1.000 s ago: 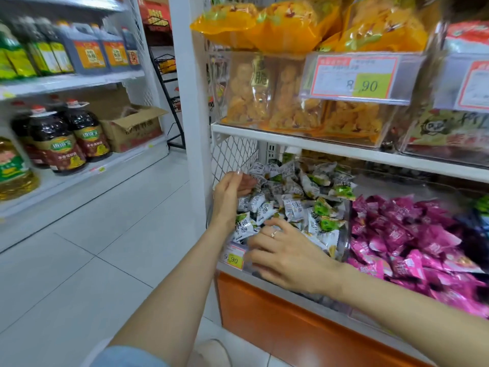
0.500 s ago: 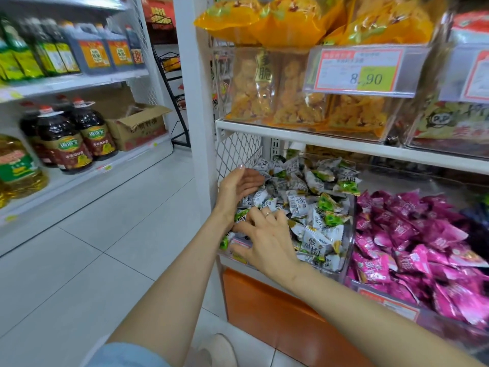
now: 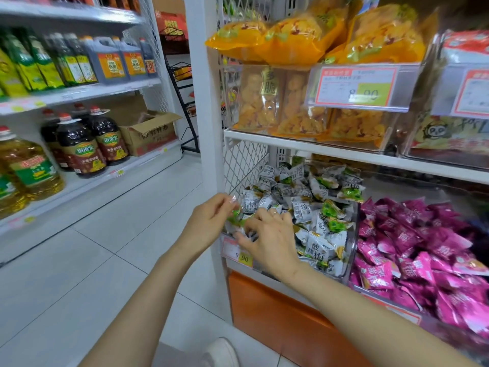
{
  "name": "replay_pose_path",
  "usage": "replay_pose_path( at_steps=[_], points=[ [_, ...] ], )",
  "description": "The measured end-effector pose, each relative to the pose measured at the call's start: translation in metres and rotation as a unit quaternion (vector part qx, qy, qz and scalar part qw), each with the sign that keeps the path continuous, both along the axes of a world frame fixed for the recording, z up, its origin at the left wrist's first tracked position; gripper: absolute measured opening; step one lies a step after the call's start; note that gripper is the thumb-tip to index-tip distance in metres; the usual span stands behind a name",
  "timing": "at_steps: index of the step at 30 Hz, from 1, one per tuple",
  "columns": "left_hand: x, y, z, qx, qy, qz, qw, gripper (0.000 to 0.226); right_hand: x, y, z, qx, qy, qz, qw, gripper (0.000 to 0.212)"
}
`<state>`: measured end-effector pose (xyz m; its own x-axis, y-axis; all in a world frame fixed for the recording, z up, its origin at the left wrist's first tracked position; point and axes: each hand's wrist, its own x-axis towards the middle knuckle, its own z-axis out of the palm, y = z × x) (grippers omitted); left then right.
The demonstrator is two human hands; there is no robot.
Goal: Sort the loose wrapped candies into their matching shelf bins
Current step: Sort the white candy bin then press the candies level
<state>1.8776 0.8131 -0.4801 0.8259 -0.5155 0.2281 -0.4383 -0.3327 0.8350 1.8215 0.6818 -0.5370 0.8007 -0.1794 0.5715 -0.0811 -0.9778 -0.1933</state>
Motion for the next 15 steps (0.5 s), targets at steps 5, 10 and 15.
replay_pose_path(
  at_steps=[5,10,15],
  points=[
    [0.001,0.001,0.005,-0.001,-0.065,0.021,0.998,0.017,-0.003,-0.039,0.043,0.003,-0.074,0.017,0.997,0.03],
    [0.01,-0.01,-0.012,0.119,-0.091,-0.029,0.988,0.033,0.007,-0.1,0.076,-0.078,0.093,-0.074,0.99,0.033],
    [0.011,-0.026,-0.032,0.271,-0.152,-0.073,0.948,0.065,0.01,-0.108,0.077,-0.083,0.163,0.012,0.983,0.032]
  ],
)
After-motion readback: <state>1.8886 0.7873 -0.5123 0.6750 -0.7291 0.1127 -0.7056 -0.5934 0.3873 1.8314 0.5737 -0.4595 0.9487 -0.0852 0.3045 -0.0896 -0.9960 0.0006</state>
